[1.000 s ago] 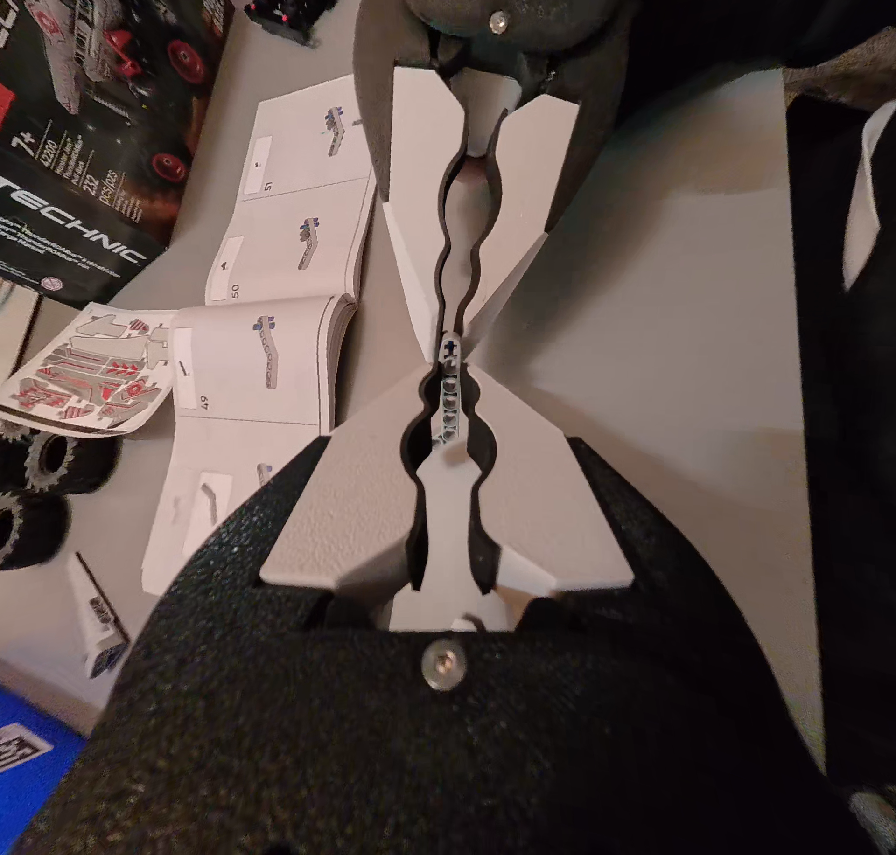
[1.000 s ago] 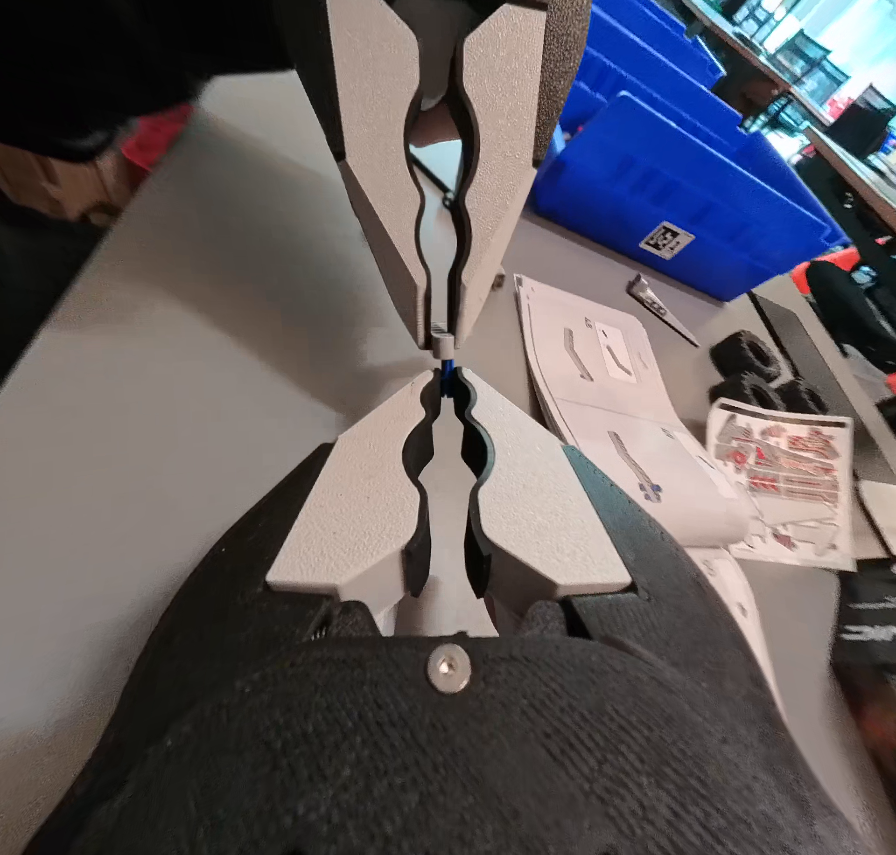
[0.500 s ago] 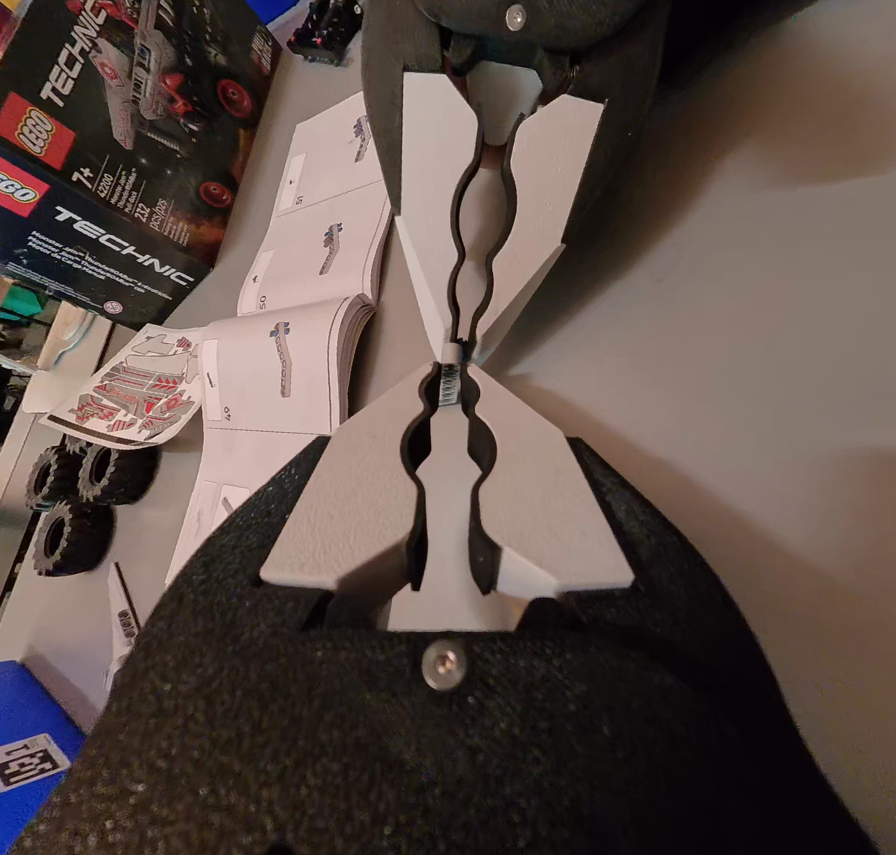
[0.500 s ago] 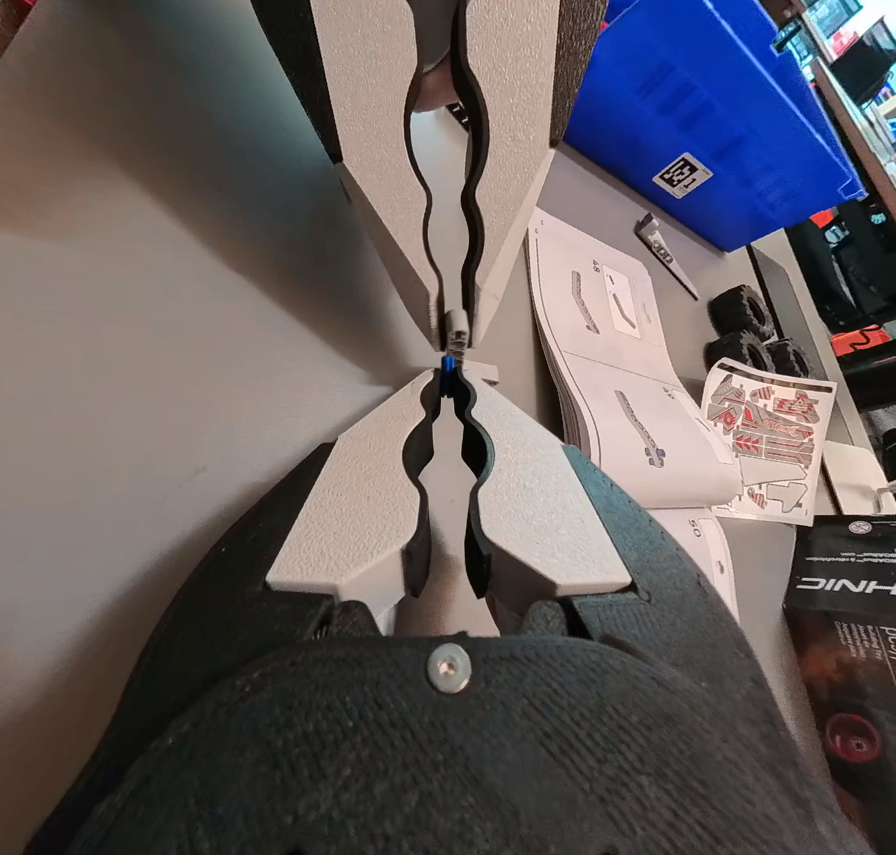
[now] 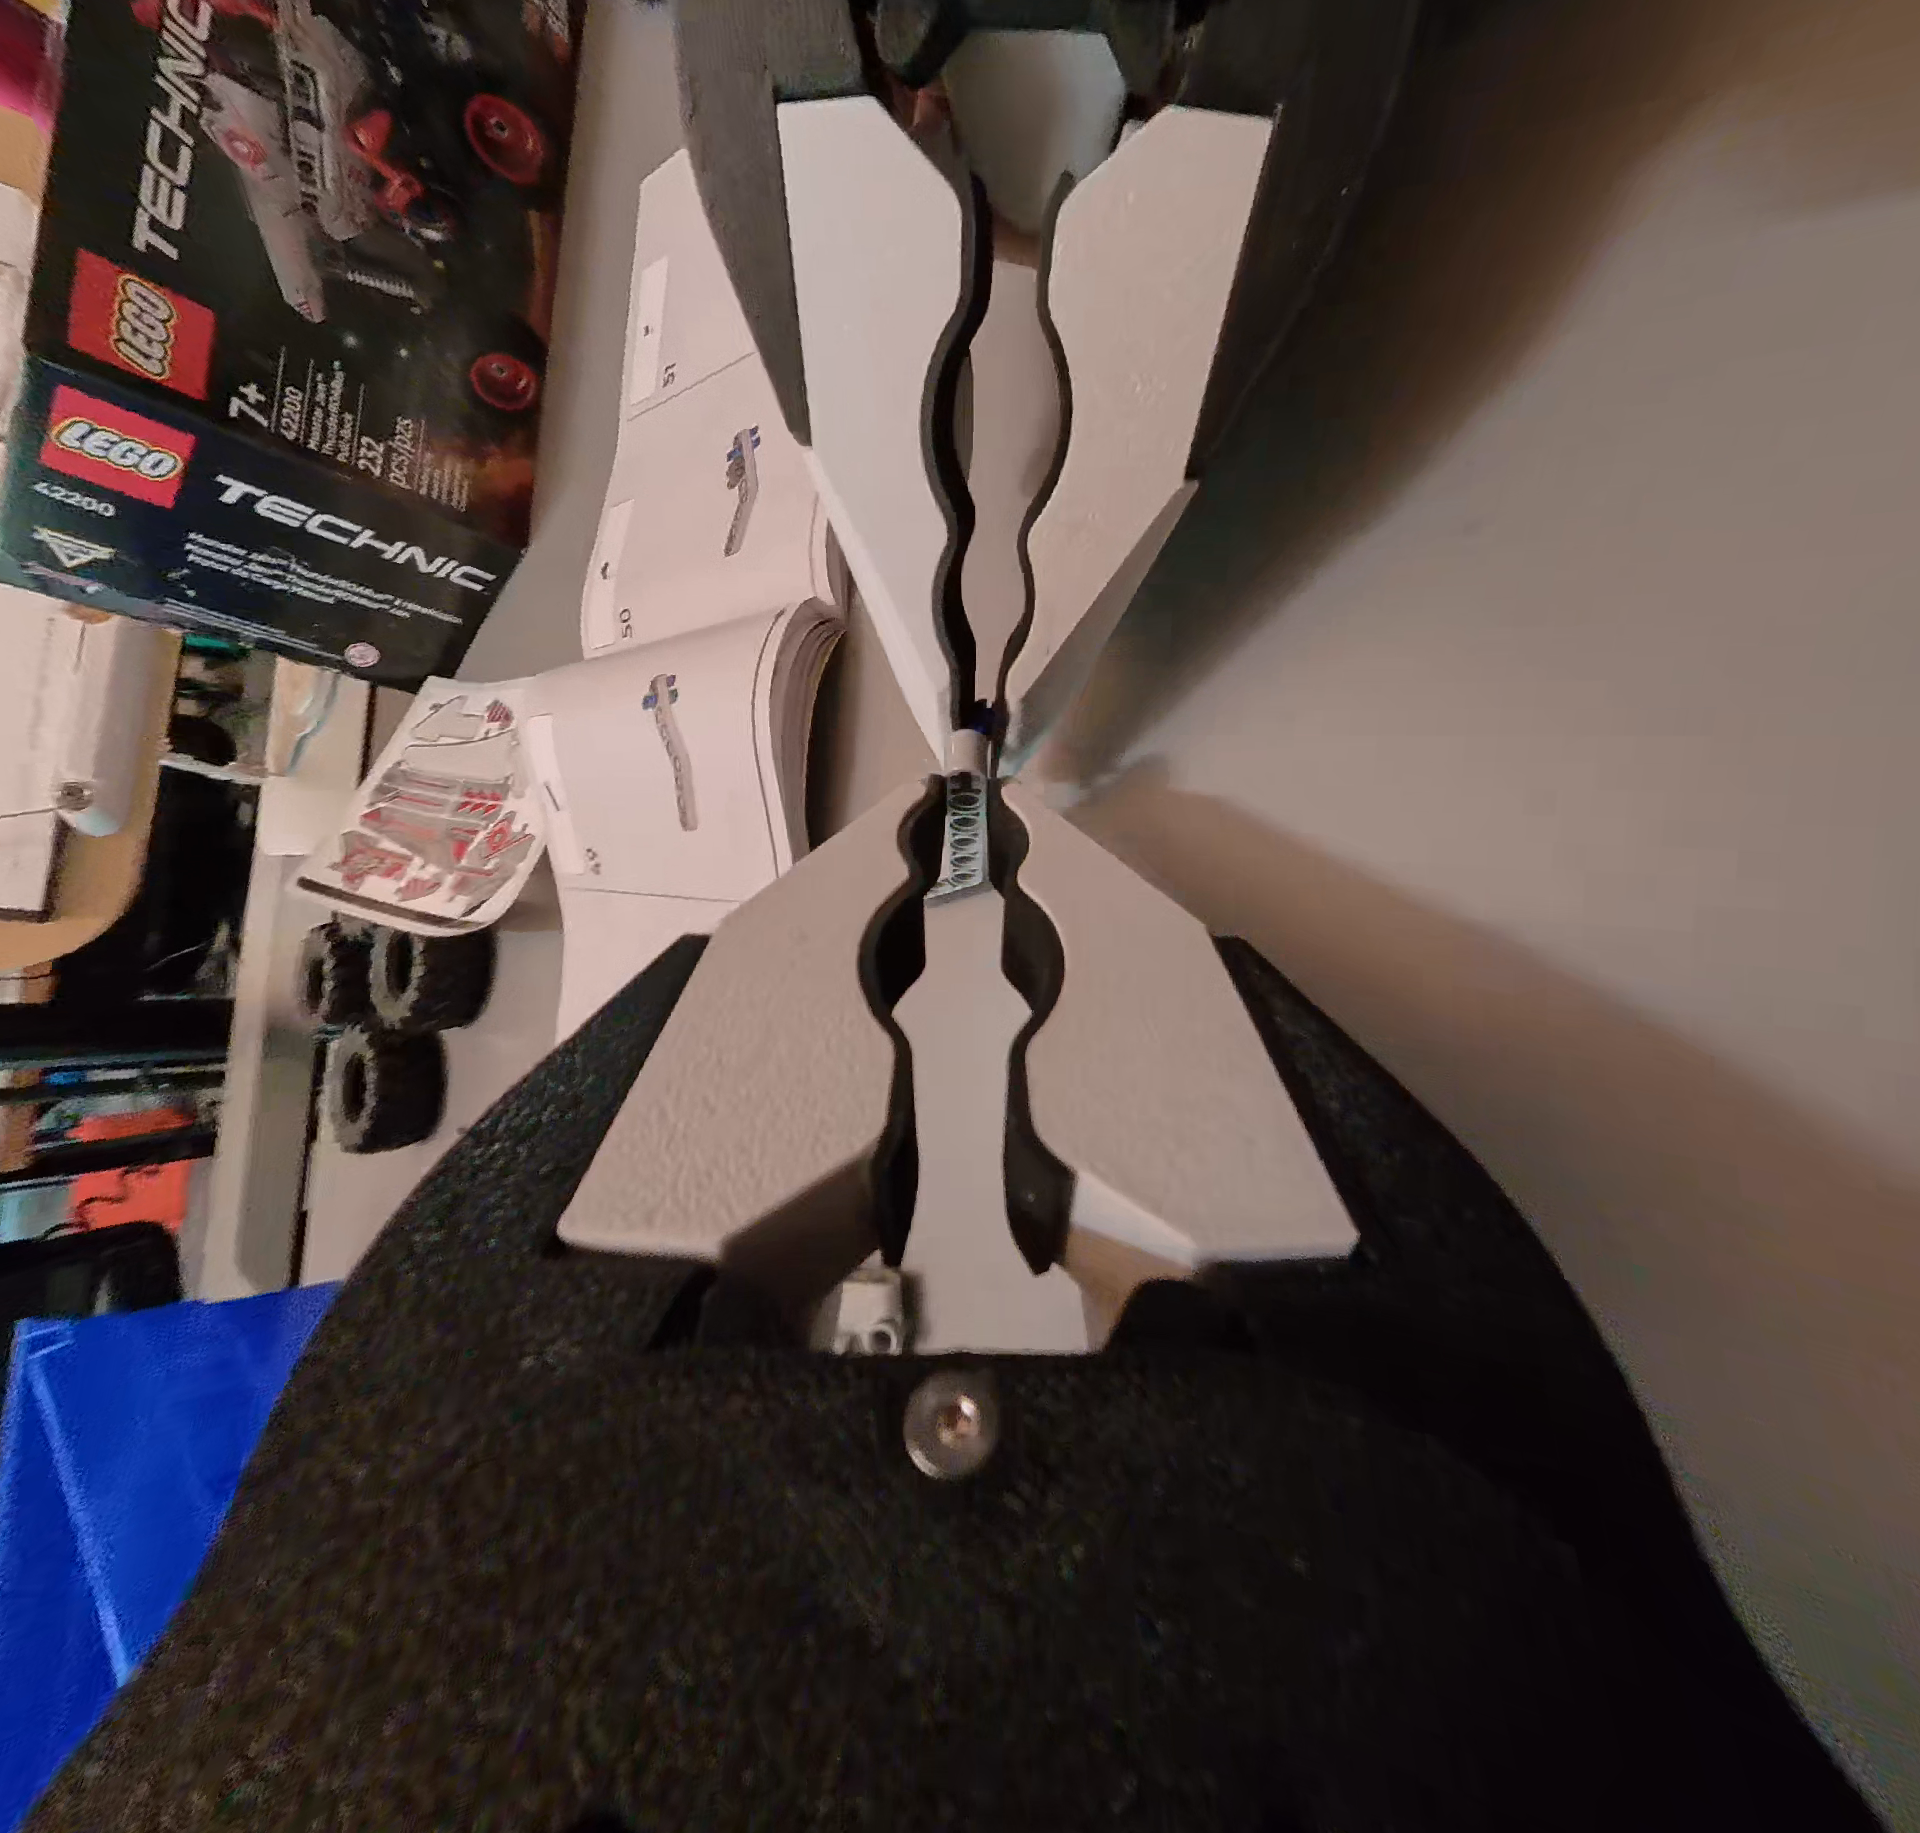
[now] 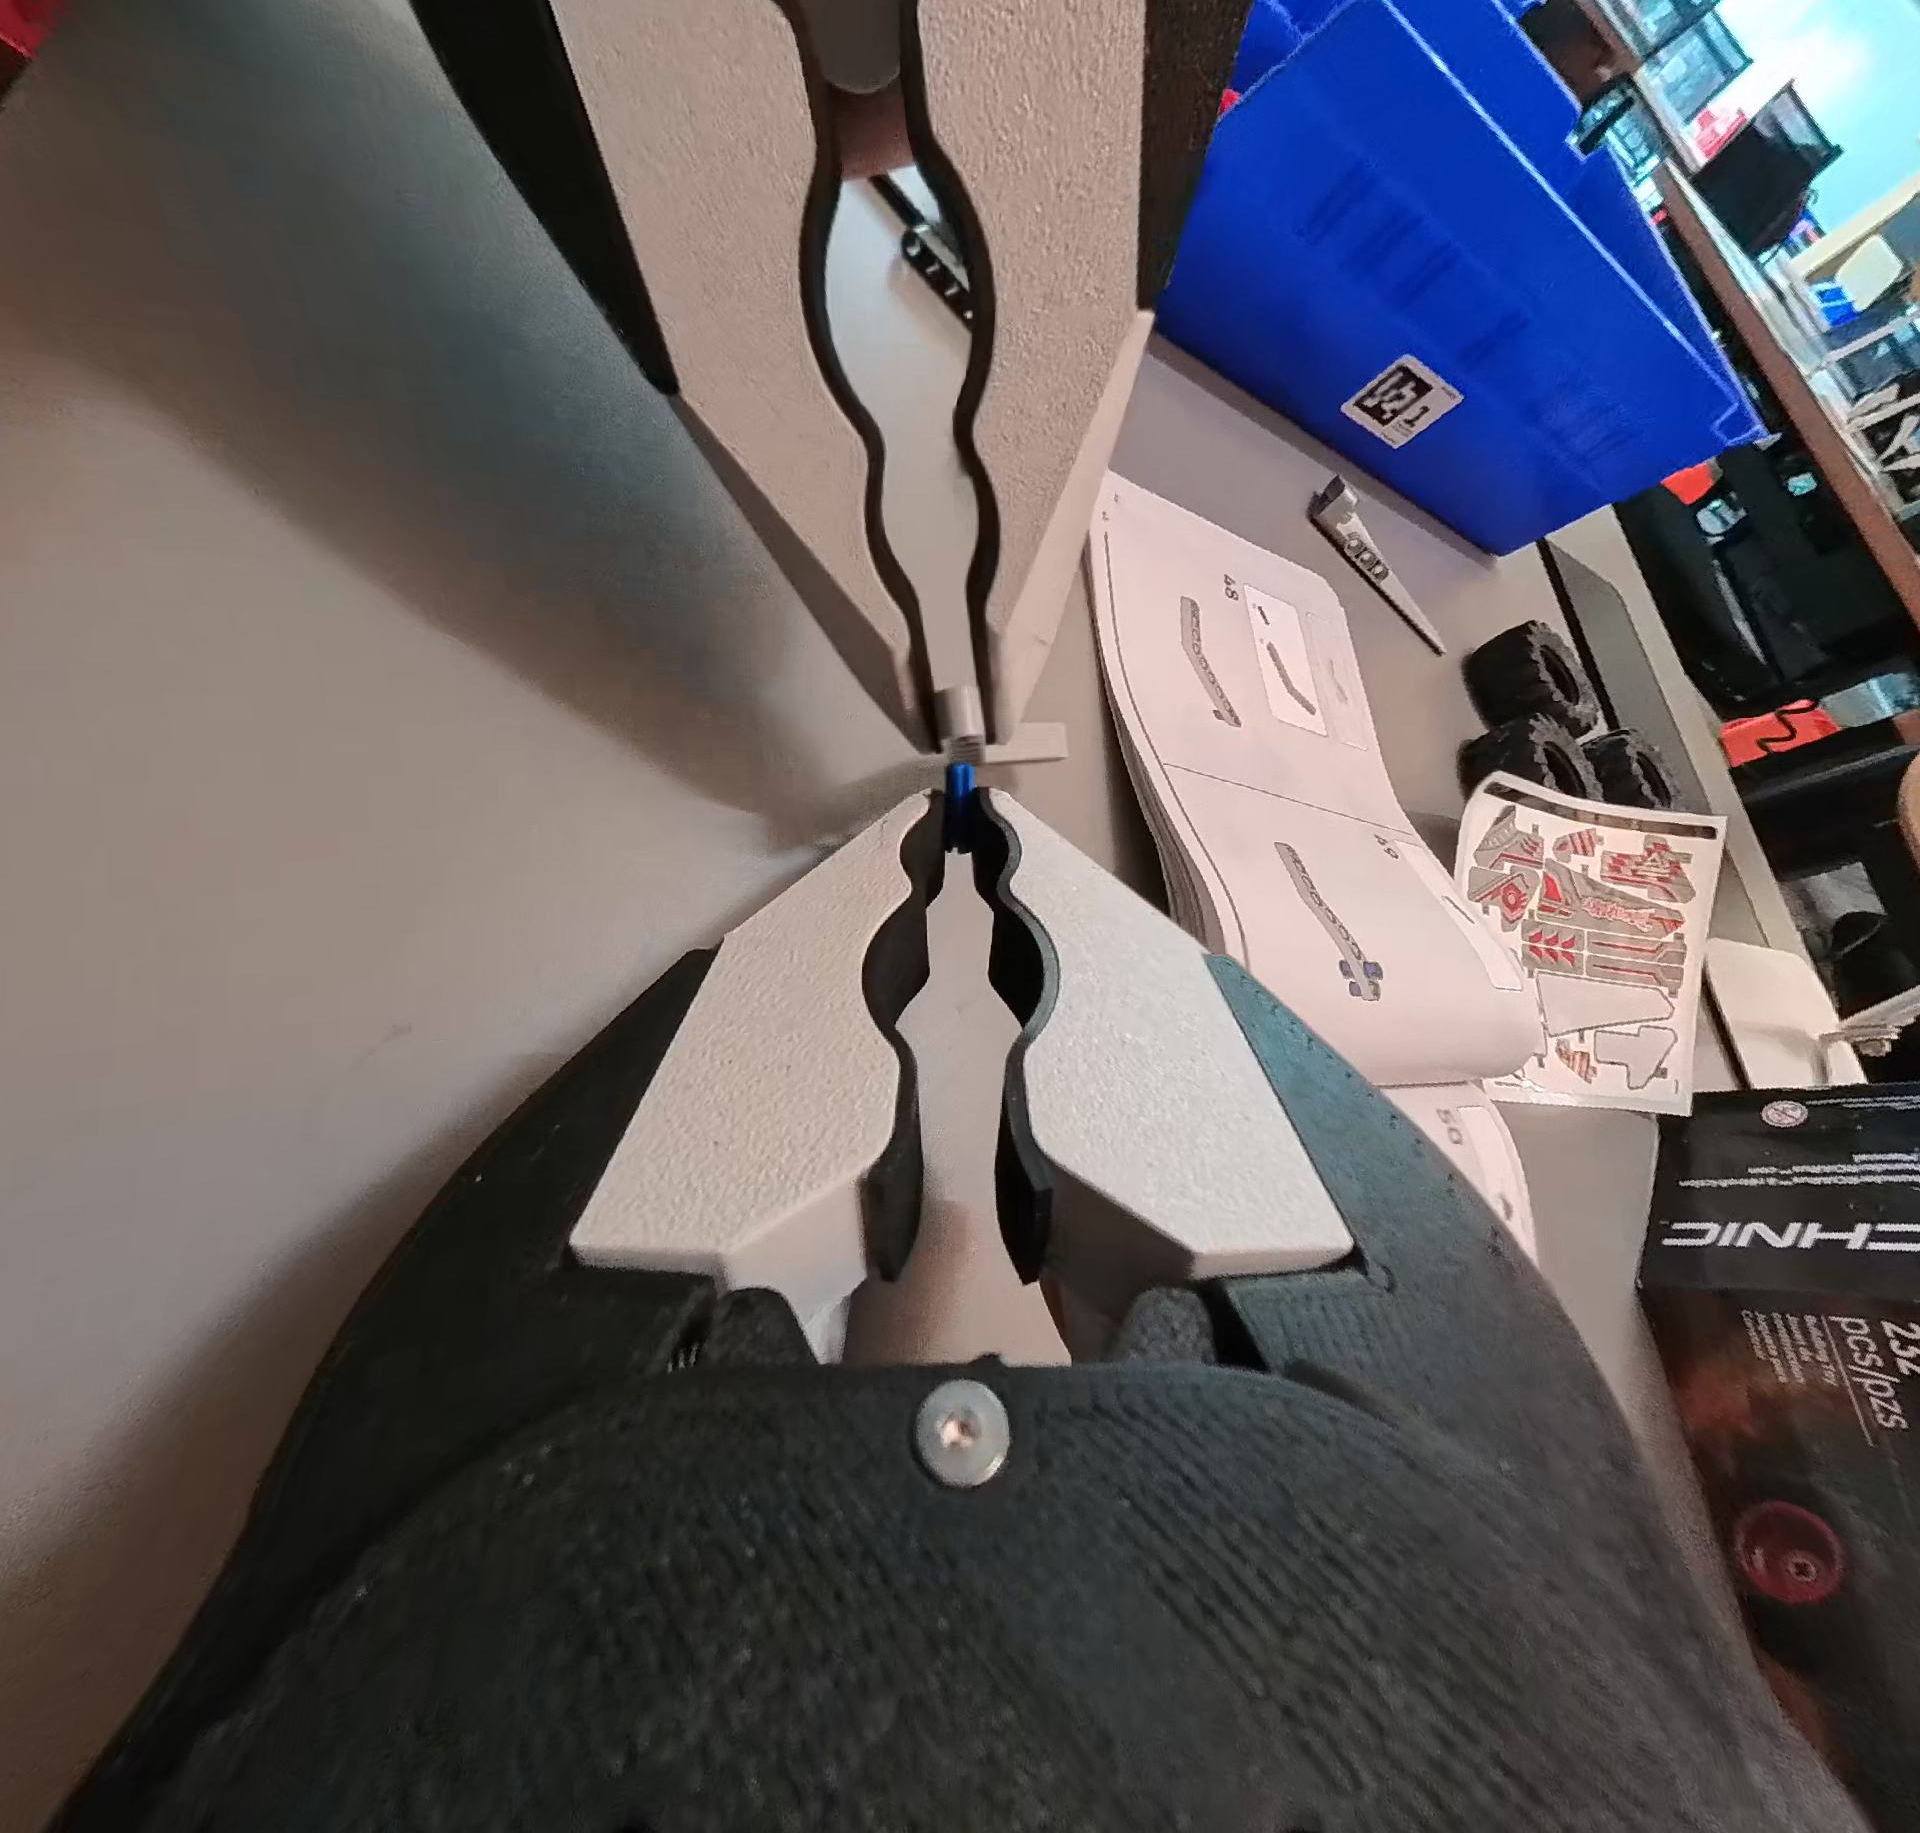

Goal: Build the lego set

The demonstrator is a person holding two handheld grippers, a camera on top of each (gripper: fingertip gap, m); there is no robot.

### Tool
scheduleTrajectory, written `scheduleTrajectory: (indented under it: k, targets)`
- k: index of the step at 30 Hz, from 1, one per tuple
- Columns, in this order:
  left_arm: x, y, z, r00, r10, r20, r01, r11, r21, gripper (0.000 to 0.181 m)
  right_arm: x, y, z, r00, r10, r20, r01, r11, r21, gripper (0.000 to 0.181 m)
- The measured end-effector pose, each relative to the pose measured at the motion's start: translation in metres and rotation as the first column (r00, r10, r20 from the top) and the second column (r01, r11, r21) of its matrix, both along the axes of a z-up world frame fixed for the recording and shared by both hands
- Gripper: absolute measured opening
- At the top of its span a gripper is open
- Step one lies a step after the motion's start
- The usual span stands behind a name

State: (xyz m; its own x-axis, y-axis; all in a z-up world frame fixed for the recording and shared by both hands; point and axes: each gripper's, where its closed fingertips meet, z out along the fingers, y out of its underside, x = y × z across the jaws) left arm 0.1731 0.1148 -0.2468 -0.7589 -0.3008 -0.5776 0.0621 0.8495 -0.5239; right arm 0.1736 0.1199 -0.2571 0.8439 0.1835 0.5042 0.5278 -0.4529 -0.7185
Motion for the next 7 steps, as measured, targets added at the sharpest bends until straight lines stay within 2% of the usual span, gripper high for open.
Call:
scheduleTrajectory:
  k: [4,7]
  targets:
    - [0.0032,0.0073,-0.0055,0.999,0.028,0.028,-0.032,0.991,0.13,0.005,0.0019,0.0013,-0.0006,0.998,-0.022,0.061,0.023,1.0,-0.008,0.003]
    - [0.0064,0.0054,-0.0055,0.998,0.037,0.052,-0.044,0.989,0.143,0.006,0.0036,0.0016,-0.0029,0.995,-0.042,0.089,0.044,0.999,-0.024,0.004]
